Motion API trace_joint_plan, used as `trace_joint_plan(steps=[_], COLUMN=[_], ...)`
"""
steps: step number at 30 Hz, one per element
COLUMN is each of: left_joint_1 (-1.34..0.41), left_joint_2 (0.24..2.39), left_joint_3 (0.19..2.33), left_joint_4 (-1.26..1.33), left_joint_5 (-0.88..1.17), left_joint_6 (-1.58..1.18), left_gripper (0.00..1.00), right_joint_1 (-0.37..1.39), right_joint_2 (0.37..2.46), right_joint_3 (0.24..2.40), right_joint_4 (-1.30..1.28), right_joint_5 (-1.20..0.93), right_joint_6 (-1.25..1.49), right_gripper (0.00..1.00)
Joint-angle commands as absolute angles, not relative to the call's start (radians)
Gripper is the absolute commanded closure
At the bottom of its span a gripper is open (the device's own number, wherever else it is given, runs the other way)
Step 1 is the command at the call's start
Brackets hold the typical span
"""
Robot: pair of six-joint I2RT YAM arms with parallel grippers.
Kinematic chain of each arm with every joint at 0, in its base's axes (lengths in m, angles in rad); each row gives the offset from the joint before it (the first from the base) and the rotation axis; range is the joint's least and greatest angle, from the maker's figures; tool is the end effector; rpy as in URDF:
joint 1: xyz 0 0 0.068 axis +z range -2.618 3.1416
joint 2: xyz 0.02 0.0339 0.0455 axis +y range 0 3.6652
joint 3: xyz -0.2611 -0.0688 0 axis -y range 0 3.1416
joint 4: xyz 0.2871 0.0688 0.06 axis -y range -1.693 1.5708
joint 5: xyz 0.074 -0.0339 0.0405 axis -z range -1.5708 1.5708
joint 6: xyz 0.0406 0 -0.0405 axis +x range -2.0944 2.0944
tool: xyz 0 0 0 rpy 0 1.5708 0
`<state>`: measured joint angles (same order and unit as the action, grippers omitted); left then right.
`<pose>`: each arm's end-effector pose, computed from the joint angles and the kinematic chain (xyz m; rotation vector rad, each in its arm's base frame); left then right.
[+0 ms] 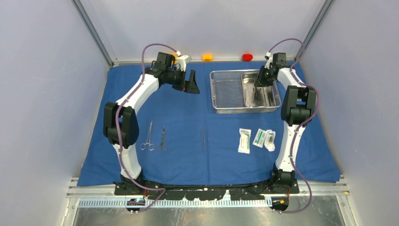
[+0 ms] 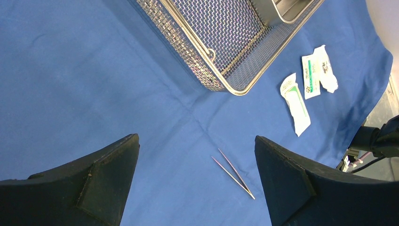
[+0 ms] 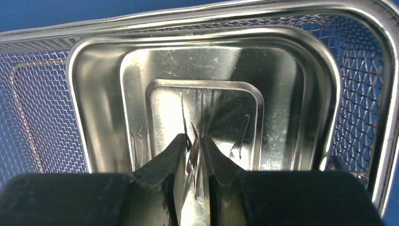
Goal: Open and lay out the surgical kit
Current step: Adjust the medical item in the container.
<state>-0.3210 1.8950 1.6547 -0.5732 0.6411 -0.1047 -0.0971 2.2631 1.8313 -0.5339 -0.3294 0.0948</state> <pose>0.4378 -0.1712 0.2735 0.5654 2.3157 -0.9655 0.5352 -0.0389 0.1564 0.1107 2.5079 0.4158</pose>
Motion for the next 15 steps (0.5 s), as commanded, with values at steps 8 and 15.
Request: trace_joint_plan(steps=[8, 15], left_joint_1=[-0.322, -0.322], left_joint_2=[1.866, 1.868], left_joint_3=[1.655, 1.655], left_joint_4=[-0.543, -0.544], left_joint_5=[0.664, 0.666], left_joint_6=[-0.110, -0.110], left_gripper=[0.05, 0.05], right_joint_1=[-0.085, -0.074], right_joint_2=[2.235, 2.219], right_joint_3=[1.859, 1.861], right_joint_4=[-0.506, -0.500], right_joint_5=[-0.324, -0.328], right_joint_6=[0.069, 0.052], right_gripper=[0.76, 0.83])
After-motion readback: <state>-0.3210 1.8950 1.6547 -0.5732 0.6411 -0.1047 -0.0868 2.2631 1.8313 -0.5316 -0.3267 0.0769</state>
